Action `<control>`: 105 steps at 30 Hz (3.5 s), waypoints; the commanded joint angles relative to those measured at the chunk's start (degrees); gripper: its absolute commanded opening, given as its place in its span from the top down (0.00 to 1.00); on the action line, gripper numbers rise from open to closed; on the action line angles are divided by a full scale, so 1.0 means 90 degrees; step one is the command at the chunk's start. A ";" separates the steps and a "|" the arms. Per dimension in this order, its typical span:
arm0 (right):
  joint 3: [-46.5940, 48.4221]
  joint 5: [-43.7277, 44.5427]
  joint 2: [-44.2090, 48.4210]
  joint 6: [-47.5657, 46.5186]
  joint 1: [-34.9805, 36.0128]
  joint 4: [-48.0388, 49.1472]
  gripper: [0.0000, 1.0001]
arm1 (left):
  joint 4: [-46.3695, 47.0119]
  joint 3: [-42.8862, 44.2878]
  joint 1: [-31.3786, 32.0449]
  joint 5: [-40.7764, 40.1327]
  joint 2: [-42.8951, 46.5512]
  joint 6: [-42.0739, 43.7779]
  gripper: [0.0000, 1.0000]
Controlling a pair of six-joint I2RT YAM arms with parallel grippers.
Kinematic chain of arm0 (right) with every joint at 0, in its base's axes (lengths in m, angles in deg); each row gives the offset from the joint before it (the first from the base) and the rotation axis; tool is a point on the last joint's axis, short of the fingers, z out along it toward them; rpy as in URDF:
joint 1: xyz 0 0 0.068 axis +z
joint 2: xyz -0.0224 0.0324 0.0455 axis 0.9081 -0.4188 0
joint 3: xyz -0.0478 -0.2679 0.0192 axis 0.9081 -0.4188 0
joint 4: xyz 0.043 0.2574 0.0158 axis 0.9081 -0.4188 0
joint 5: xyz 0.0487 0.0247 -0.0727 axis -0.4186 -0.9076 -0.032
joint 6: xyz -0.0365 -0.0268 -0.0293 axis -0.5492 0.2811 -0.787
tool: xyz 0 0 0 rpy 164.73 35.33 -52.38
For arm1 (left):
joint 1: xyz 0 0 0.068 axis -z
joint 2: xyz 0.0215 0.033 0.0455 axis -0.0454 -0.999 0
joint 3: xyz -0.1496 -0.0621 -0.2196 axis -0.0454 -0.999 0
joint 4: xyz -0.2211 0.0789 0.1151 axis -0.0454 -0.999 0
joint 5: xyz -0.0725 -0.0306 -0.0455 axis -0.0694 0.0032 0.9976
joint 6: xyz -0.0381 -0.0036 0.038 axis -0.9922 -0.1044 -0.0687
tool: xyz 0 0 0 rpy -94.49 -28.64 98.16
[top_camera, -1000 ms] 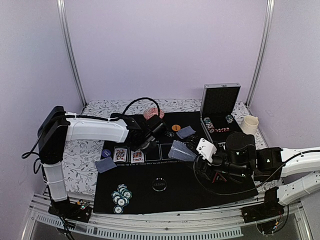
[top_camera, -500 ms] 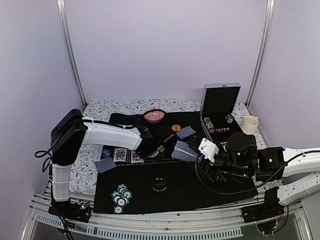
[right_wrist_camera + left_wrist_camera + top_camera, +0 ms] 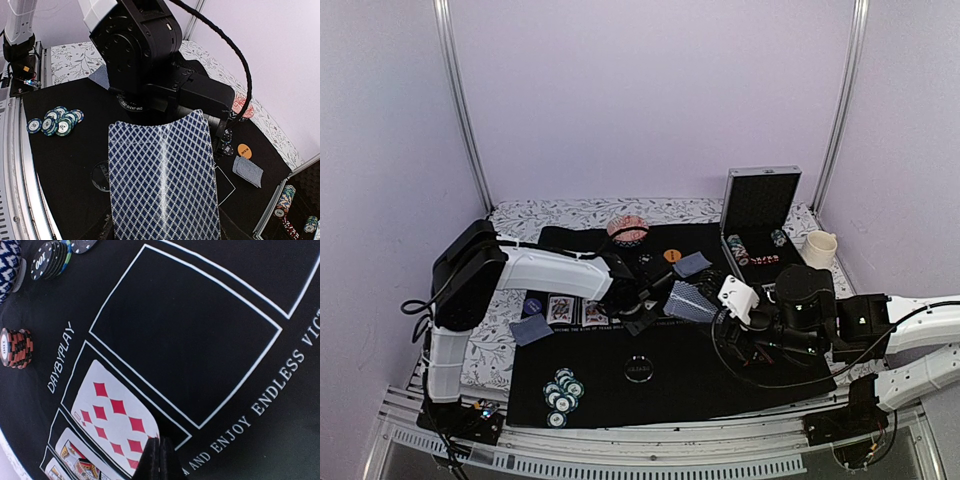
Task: Distribute texas hold em gaming equipment
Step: Flop the poker card into the community card area, then pass from the right arm to the left, then pick up the all-in button from the poker table mat.
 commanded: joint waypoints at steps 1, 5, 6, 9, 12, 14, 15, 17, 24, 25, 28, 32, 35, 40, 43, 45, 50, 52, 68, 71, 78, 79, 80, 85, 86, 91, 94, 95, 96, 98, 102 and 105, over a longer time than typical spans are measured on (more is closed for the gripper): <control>-0.0066 0.0063 0.0199 0.0114 0.0014 -0.0001 0.51 | -0.0136 0.0141 0.0057 0.0011 -0.0075 -0.0095 1.00; -0.0100 0.0063 0.0205 0.0122 0.0014 0.0007 0.51 | -0.0106 0.0149 0.0048 0.0011 -0.0099 -0.0079 1.00; -0.0093 0.0063 0.0210 0.0117 0.0019 0.0022 0.51 | -0.0069 0.0149 0.0048 0.0022 -0.0096 -0.0052 0.96; -0.0085 0.0063 0.0201 0.0098 0.0017 0.0033 0.51 | -0.0019 0.0169 0.0040 0.0105 -0.0069 0.0010 0.75; -0.0076 0.0063 0.0205 0.0093 0.0015 0.0013 0.51 | -0.0105 0.0209 0.0047 0.0268 0.0057 0.0051 0.64; -0.0075 0.0063 0.0210 0.0092 0.0014 0.0007 0.51 | -0.0117 0.0152 0.0041 0.0379 0.0216 0.0076 0.60; -0.0065 0.0063 0.0210 0.0092 0.0014 0.0006 0.51 | -0.0117 0.0129 0.0039 0.0441 0.0298 0.0077 0.59; -0.0064 0.0067 0.0220 0.0094 0.0014 -0.0008 0.51 | -0.0118 0.0094 0.0044 0.0574 0.0491 0.0088 0.58; 0.0042 0.0026 0.0187 0.0039 0.0017 -0.0013 0.51 | -0.0021 -0.0131 0.0027 0.1355 0.1603 0.0152 0.54; 0.0069 0.0018 0.0169 0.0028 0.0017 -0.0013 0.51 | 0.0049 -0.0213 0.0008 0.1506 0.1809 0.0150 0.52; 0.0140 -0.0021 0.0102 -0.0011 0.0019 -0.0028 0.51 | 0.0274 -0.0626 -0.0169 0.2083 0.2497 0.0080 0.45; 0.0258 -0.0131 -0.0005 -0.0095 0.0014 0.0009 0.51 | 0.0658 -0.1274 -0.0671 0.3022 0.3550 -0.0115 0.30; 0.0361 -0.0212 -0.0127 -0.0172 0.0014 0.0052 0.51 | 0.1063 -0.1802 -0.0931 0.3777 0.4378 -0.0060 0.24; 0.0569 -0.0435 -0.0450 -0.0409 0.0015 0.0309 0.50 | 0.2313 -0.2705 -0.1064 0.5636 0.5556 -0.0331 0.06; 0.0739 -0.0594 -0.0703 -0.0560 0.0015 0.0494 0.50 | 0.3344 -0.3216 -0.1063 0.6448 0.5834 -0.0950 0.02; 0.0862 -0.0691 -0.0891 -0.0632 0.0019 0.0587 0.51 | 0.3693 -0.3384 -0.1072 0.6524 0.5812 -0.1214 0.02; 0.1149 -0.0908 -0.1293 -0.0798 0.0014 0.0649 0.50 | 0.3528 -0.3282 -0.1065 0.6448 0.5324 -0.1168 0.02; 0.1202 -0.0959 -0.1371 -0.0839 0.0017 0.0657 0.50 | 0.3444 -0.3258 -0.1055 0.6471 0.5215 -0.1084 0.02; 0.1337 -0.1372 -0.1663 -0.1022 0.0014 0.0870 0.51 | 0.4070 -0.3803 -0.1063 0.7415 0.5056 -0.0949 0.12; 0.1355 -0.1429 -0.1695 -0.1101 0.0014 0.0913 0.51 | 0.4229 -0.3843 -0.1065 0.7859 0.4954 -0.0993 0.23; 0.1362 -0.1506 -0.1656 -0.1228 0.0016 0.1014 0.50 | 0.4255 -0.3855 -0.1060 0.8386 0.4844 -0.1010 0.56; 0.1376 -0.1509 -0.1670 -0.1242 0.0017 0.1017 0.50 | 0.4283 -0.3841 -0.1060 0.8481 0.4836 -0.1029 0.62; 0.1386 -0.1505 -0.1681 -0.1259 0.0019 0.1013 0.50 | 0.4307 -0.3831 -0.1064 0.8630 0.4812 -0.1044 0.68; 0.1369 -0.1296 -0.1684 -0.1261 0.0018 0.1038 0.51 | 0.4394 -0.3845 -0.1065 0.9187 0.4897 -0.1055 1.00; 0.1368 -0.1229 -0.1676 -0.1241 0.0015 0.1017 0.50 | 0.4395 -0.3874 -0.1072 0.9131 0.4958 -0.1050 1.00; 0.1636 0.0394 -0.1717 -0.0223 -0.0020 0.0244 0.13 | 0.3608 -0.3792 -0.1521 0.7931 0.5342 -0.1077 1.00; 0.2254 0.1340 -0.1822 0.1463 -0.0245 -0.1528 0.01 | 0.2582 -0.3561 -0.2174 0.6955 0.5631 -0.0946 1.00; 0.2450 0.1503 -0.1871 0.2498 -0.0382 -0.2316 0.01 | 0.2222 -0.3486 -0.2350 0.6570 0.5799 -0.0834 1.00; 0.2641 0.1594 -0.1949 0.3315 -0.0508 -0.3133 0.01 | 0.1967 -0.3426 -0.2521 0.6244 0.5927 -0.0746 1.00; 0.2869 0.1473 -0.2149 0.4934 -0.0882 -0.4648 0.01 | 0.1644 -0.3362 -0.2748 0.5705 0.6225 -0.0591 1.00; 0.2220 -0.0092 -0.2363 0.6477 -0.1839 -0.5500 0.01 | 0.1343 -0.3276 -0.2920 0.5205 0.6562 -0.0414 1.00; 0.1310 -0.1404 -0.2449 0.6232 -0.2429 -0.4859 0.01 | 0.1299 -0.3277 -0.2924 0.5152 0.6624 -0.0420 1.00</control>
